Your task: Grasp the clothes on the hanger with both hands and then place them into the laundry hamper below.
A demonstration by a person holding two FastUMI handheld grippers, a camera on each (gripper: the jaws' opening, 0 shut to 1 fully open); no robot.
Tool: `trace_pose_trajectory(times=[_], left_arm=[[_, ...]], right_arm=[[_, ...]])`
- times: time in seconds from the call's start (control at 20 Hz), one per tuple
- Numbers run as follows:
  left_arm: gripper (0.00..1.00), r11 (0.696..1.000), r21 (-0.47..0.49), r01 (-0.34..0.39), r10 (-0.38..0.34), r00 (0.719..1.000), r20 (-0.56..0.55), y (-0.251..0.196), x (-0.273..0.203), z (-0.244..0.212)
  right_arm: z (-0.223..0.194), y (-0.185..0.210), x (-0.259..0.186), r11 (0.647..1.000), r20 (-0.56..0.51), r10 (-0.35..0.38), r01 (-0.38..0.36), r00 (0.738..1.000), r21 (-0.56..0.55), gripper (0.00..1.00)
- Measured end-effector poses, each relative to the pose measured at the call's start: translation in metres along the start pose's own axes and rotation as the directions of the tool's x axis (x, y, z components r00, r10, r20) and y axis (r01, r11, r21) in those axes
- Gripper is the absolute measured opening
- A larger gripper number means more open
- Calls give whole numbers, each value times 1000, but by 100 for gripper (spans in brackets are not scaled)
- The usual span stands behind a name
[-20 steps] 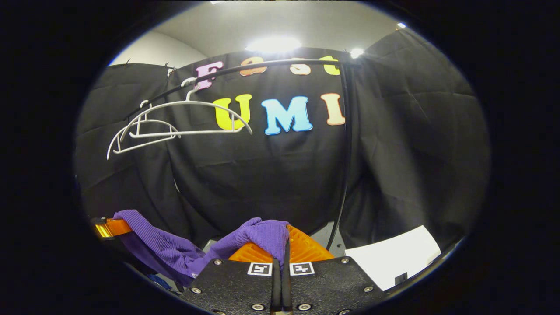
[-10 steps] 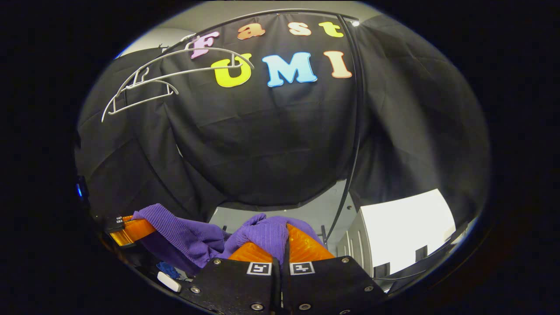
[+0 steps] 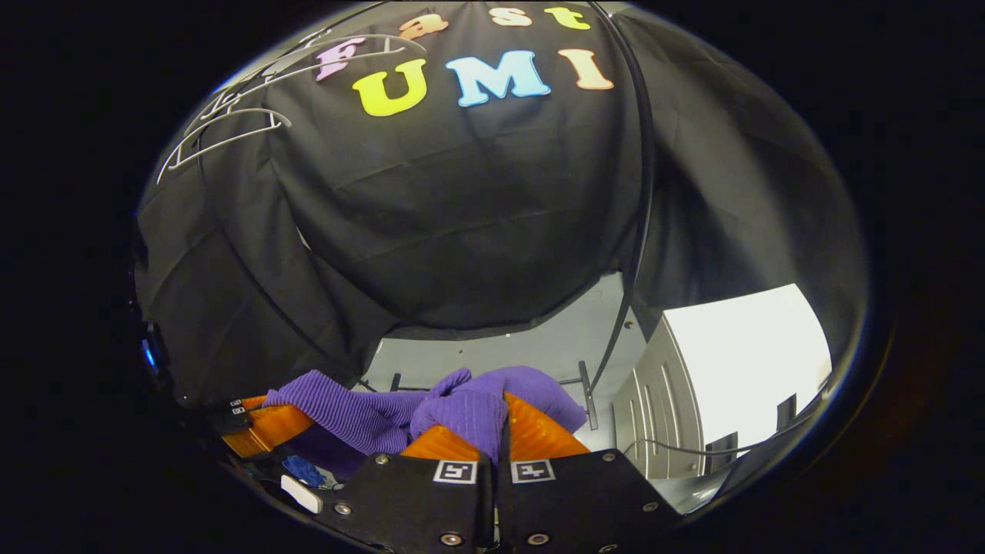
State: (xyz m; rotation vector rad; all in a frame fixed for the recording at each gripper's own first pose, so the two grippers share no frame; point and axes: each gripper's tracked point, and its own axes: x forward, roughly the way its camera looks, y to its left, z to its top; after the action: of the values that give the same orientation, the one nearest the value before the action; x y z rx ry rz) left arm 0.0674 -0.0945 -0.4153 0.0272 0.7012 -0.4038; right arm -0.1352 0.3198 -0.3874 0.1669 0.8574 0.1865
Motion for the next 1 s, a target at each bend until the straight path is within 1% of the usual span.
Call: trace_pose_trajectory(times=[0.15, 0.2, 0.6, 0.65, 0.7, 0.75, 0.8, 0.85, 0.9, 0.95, 1.0], left_arm=[[2, 1000, -9, -12, 12, 1000, -24, 11, 5, -15], [7, 1000, -12, -12, 11, 1000, -27, 11, 5, -17], [7, 1000, 5, -13, 13, 999, -34, 5, 0, -19], [2, 1000, 8, -17, 17, 999, -34, 6, -1, -20], [7, 999, 14, -31, 31, 999, -35, 8, -2, -20], [6, 999, 18, -49, 49, 998, -30, 12, -2, -19], [2, 997, 29, -75, 76, 997, -21, 16, -3, -16], [2, 995, 38, -93, 94, 995, -18, 20, -5, -16], [2, 994, 41, -101, 102, 995, -18, 19, -7, -16], [4, 993, 45, -107, 108, 994, -20, 20, -9, -18], [7, 992, 49, -114, 116, 993, -26, 21, -11, -19]], right_arm=[[-15, -2, 8, 1000, -38, 4, -4, 999, 11, 2], [-16, -3, 7, 1000, -46, 5, -4, 999, 14, 2], [-22, -5, 5, 999, -74, -4, 7, 997, 39, 4], [-23, -6, 5, 999, -77, -5, 8, 997, 44, 4], [-23, -6, 6, 999, -82, -5, 9, 997, 48, 4], [-23, -6, 6, 999, -88, -3, 8, 996, 52, 4], [-24, -5, 7, 998, -99, 3, 2, 995, 56, 5], [-24, -5, 7, 998, -107, 12, -5, 994, 61, 7], [-23, -6, 8, 998, -114, 14, -6, 993, 64, 11], [-22, -6, 8, 998, -117, 16, -8, 993, 68, 5], [-21, -6, 5, 997, -118, 21, -12, 993, 76, 26]])
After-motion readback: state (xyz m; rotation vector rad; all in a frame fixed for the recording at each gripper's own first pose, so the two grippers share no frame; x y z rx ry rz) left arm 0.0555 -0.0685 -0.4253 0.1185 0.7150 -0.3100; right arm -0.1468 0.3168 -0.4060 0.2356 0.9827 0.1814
